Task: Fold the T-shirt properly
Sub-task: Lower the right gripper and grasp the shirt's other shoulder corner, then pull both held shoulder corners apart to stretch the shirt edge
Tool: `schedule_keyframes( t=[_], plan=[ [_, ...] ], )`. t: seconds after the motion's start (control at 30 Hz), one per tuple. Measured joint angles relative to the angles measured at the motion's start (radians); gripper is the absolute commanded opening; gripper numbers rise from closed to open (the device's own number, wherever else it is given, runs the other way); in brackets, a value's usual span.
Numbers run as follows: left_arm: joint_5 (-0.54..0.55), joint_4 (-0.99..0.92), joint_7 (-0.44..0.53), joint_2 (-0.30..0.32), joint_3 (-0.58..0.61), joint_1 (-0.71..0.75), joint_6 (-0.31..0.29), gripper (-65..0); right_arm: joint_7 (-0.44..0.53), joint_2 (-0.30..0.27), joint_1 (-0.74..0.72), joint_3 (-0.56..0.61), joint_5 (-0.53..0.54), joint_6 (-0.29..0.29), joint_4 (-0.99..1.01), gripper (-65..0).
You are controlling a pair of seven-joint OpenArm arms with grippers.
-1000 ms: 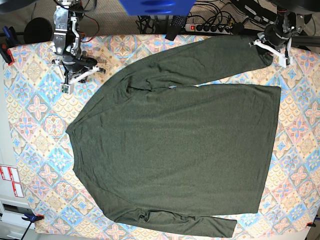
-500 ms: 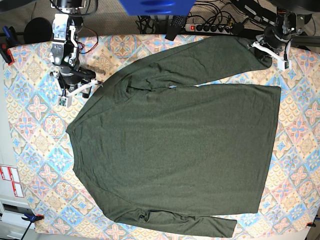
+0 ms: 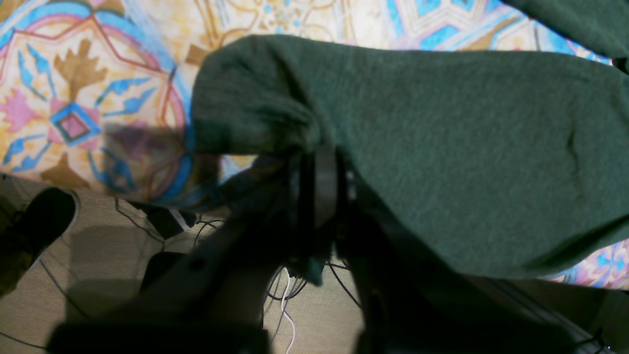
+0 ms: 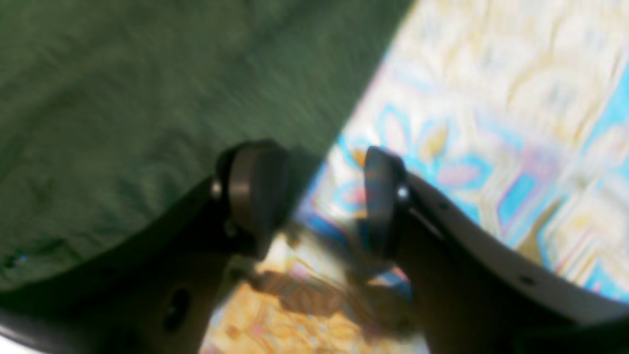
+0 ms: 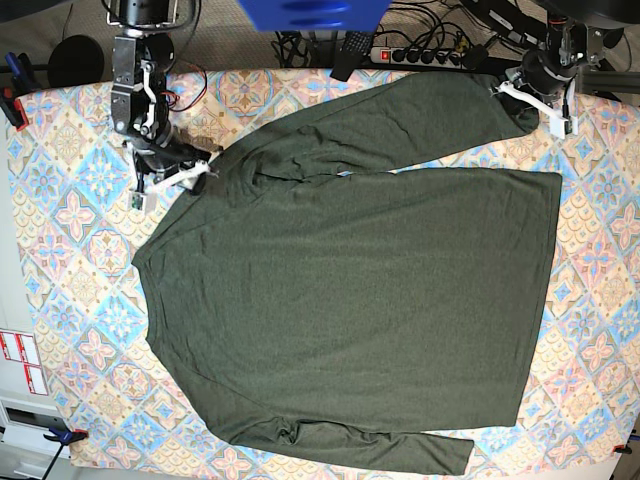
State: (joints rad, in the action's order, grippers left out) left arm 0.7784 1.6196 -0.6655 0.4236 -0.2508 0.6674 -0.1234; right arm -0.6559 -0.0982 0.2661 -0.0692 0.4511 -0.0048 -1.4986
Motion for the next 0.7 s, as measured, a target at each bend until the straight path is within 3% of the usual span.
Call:
schedule_keyframes(
  t=[0.7],
  plan=[
    [0.0,0.0,0.0,0.001,0.0,0.0,0.002,-65.0,0.047,-0.005,-0.08,0.038,-0.001,-0.002,0.107,-35.6]
  ],
)
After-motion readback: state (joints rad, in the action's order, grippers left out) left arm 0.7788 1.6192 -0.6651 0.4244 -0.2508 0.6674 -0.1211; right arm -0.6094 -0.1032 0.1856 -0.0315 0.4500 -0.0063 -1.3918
